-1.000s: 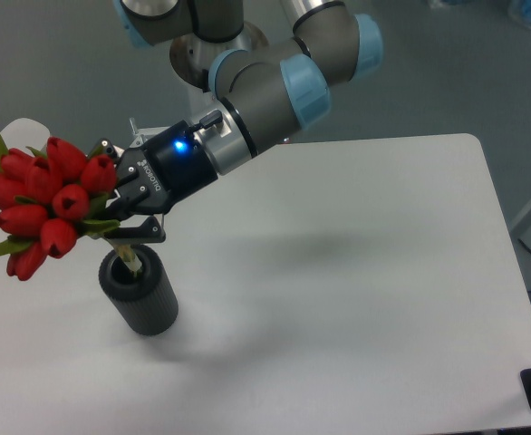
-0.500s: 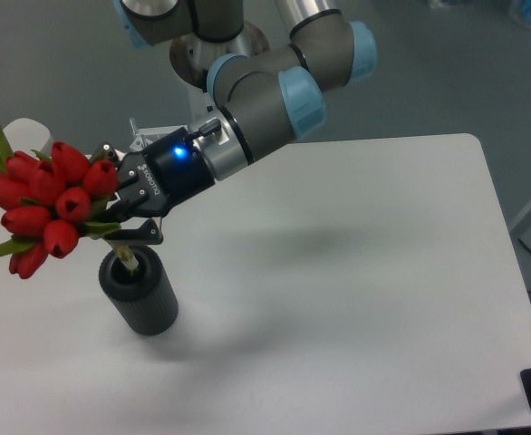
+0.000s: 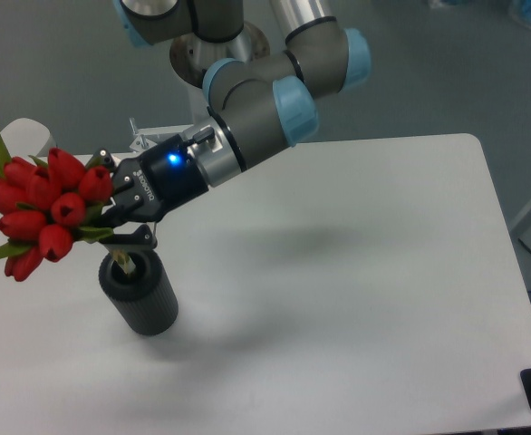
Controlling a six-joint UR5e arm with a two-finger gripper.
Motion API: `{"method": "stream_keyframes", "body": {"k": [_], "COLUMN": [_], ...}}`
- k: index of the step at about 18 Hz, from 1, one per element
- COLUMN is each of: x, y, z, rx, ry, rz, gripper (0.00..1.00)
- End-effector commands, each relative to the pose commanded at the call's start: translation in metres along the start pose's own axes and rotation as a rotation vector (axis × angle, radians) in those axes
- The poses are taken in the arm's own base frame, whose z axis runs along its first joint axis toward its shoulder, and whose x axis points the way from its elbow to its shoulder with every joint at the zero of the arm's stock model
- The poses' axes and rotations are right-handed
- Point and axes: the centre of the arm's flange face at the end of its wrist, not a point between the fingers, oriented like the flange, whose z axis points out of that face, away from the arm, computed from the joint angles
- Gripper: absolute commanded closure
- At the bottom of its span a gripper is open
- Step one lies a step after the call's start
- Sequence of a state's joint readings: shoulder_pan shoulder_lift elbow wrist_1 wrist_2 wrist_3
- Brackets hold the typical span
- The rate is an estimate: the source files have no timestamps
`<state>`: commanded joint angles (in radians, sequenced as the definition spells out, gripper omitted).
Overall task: Insert the flowers into the vase
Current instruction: 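Rotate the bunch upright while pushing the stems down into the vase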
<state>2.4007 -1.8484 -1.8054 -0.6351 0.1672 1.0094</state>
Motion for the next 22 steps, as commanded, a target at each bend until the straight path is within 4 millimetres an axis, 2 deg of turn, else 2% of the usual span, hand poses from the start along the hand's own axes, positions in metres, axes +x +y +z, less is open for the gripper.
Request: {"method": "stream_keyframes", "body": {"k": [7,14,22], "x": [0.002,0.001,-0.003], "y": [0.011,0.032,0.044], "z": [0.002,0.008,0.011], "rx": [-0.004,-0.01,-0.015], "ry": [0.004,0.014,0.018], "rz": [-0.021,-0.059,-0.059], "gripper": [0.76,0.76,0.76]}}
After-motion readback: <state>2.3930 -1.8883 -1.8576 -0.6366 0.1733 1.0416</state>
